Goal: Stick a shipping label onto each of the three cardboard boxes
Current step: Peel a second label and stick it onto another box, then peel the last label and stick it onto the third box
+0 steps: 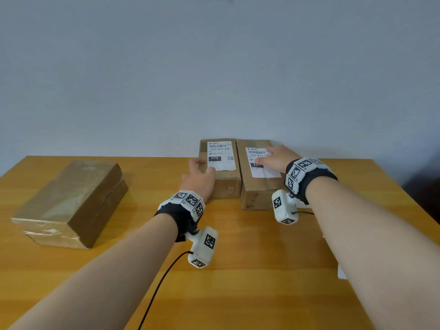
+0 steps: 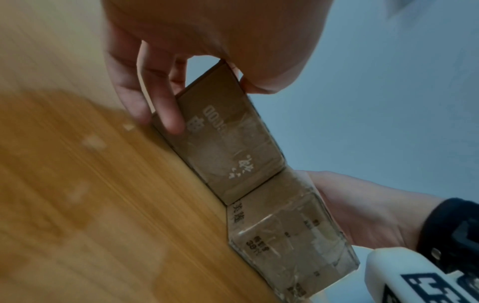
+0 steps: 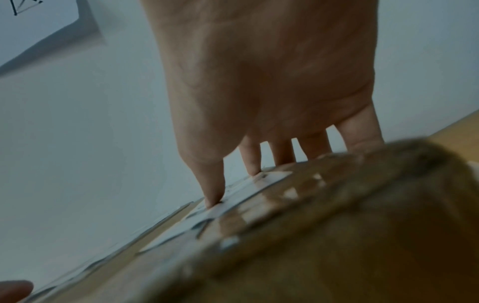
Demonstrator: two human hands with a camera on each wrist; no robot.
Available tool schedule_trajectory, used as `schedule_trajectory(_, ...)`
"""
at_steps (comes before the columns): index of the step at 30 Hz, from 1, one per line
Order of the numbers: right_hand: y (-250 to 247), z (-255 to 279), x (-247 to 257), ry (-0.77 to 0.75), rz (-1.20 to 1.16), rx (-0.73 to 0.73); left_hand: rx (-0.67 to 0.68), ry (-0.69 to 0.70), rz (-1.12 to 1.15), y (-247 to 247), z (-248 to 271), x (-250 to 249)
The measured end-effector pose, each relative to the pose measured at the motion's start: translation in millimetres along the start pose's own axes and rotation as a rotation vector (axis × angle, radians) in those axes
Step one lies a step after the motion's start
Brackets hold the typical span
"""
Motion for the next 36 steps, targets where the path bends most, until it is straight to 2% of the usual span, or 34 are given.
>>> schedule_trajectory(3, 2.1, -1.3, -2.5, -0.008, -0.038, -0.001, 0.014, 0.006, -0.012, -1.9, -0.6, 0.6)
schedule_trajectory(6, 4.4, -1.6, -4.6, 0.026, -0.091, 0.076, 0.037, 0.026, -0.057, -6.6, 1.7, 0.9)
schedule_trajectory(8, 7.9, -2.8, -5.6, 0.070, -0.214, 0.118, 0.035, 0.034, -0.068, -12.7, 4.3, 1.8)
schedule_trajectory(10, 6.1, 1.2, 1.8, 0.127, -0.259, 0.076, 0.004, 0.017, -0.053, -25.2, 5.4, 3.3)
schedule_trajectory(13, -11.1, 23.0, 18.7, 0.132, -0.085, -0.072, -0.091, 0.025, -0.074, -55.0, 9.0, 2.6)
schedule_trajectory(17, -14.1, 46.4, 34.4, 0.096, -0.001, -0.061, -0.312, 0.049, -0.326, -109.6, 19.1, 5.6)
schedule_trajectory(20, -9.7, 64.1, 37.6, 0.088, 0.020, -0.074, -0.445, -0.052, -0.559, -154.2, 28.4, 19.5)
schedule_trajectory(22, -7.6, 77.7, 36.1, 0.099, 0.035, -0.062, -0.435, -0.192, -0.622, -182.3, 34.8, 38.2)
schedule_trajectory(24, -5.4, 88.6, 32.1, 0.109, 0.029, -0.027, -0.392, -0.341, -0.587, -204.1, 39.8, 64.4)
schedule_trajectory(26, -6.0, 100.9, 27.6, 0.102, 0.016, -0.006, -0.345, -0.410, -0.579, -215.3, 45.7, 86.9)
schedule_trajectory(29, -11.6, 122.7, 21.6, 0.092, 0.034, 0.011, -0.311, -0.374, -0.580, -216.1, 53.7, 99.7)
schedule_trajectory(36, -27.2, 164.2, 5.5, 0.168, -0.001, 0.025, -0.115, -0.260, -0.529, -168.9, 84.9, 65.2)
Point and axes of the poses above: each hand's wrist, its own z-axis away from the middle knuckle, its own y-axis out of the palm, x = y × z, the point moved 3 cm from there along -z, towards the middle knuckle, and after that the axes turned 5 degrees about -y, right-handed, at the moved point
